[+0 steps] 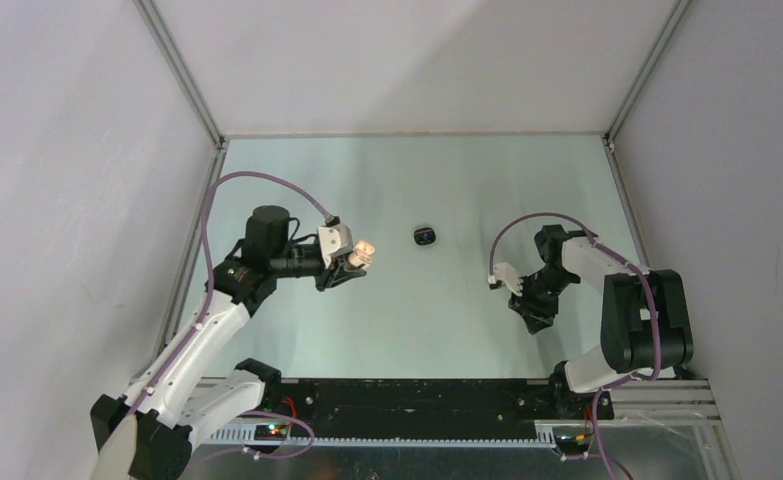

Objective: Insert the wireless bluetooth earbuds into the charging case
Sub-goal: Pick up the right earbud from the center of the board.

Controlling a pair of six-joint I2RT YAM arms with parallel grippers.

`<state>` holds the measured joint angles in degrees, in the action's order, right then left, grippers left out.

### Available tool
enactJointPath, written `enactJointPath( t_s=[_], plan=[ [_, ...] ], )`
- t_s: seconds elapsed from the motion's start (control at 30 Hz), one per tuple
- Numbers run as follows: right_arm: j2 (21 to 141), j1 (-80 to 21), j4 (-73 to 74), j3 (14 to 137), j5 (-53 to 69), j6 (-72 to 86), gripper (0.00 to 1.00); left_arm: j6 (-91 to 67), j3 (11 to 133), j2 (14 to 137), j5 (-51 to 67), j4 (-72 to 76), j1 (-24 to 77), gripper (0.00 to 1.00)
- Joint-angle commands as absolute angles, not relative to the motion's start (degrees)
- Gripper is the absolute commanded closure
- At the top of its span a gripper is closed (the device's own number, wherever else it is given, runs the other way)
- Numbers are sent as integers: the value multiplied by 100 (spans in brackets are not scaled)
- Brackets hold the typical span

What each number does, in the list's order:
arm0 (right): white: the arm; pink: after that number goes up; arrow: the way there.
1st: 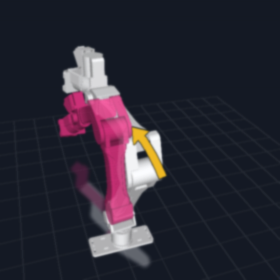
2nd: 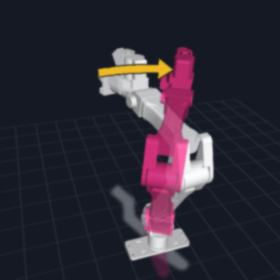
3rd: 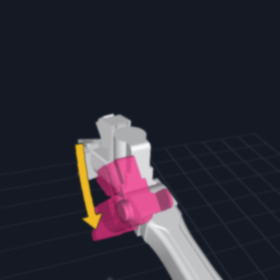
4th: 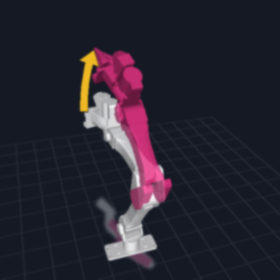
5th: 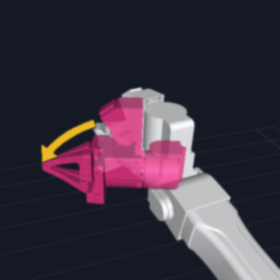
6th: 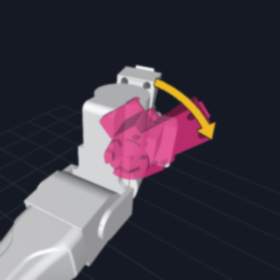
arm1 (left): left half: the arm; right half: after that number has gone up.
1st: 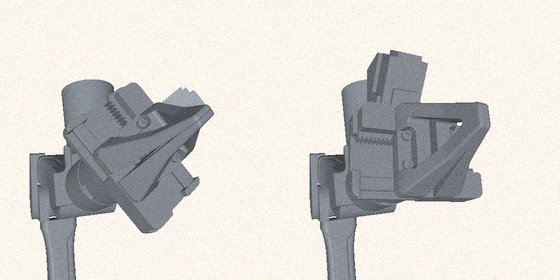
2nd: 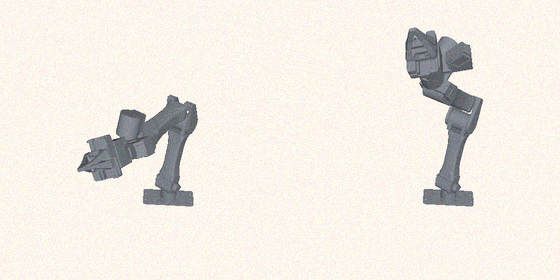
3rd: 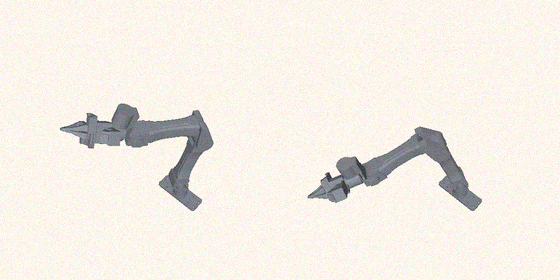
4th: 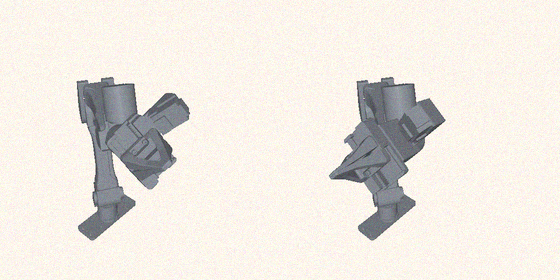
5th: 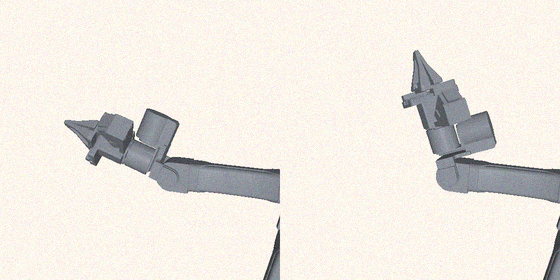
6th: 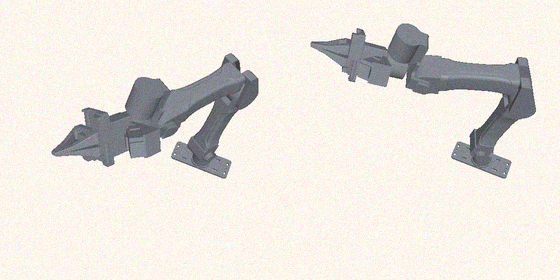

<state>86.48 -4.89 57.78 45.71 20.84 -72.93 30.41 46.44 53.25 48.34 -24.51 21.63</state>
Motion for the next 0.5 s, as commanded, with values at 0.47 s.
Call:
enactJointPath(
  t_s=[0.47],
  plan=[
    [8667, -79, 5343, 4522, 2052, -7348, 57, 2994, 4595, 5305, 4957, -2205, 2211, 98]
  ],
)
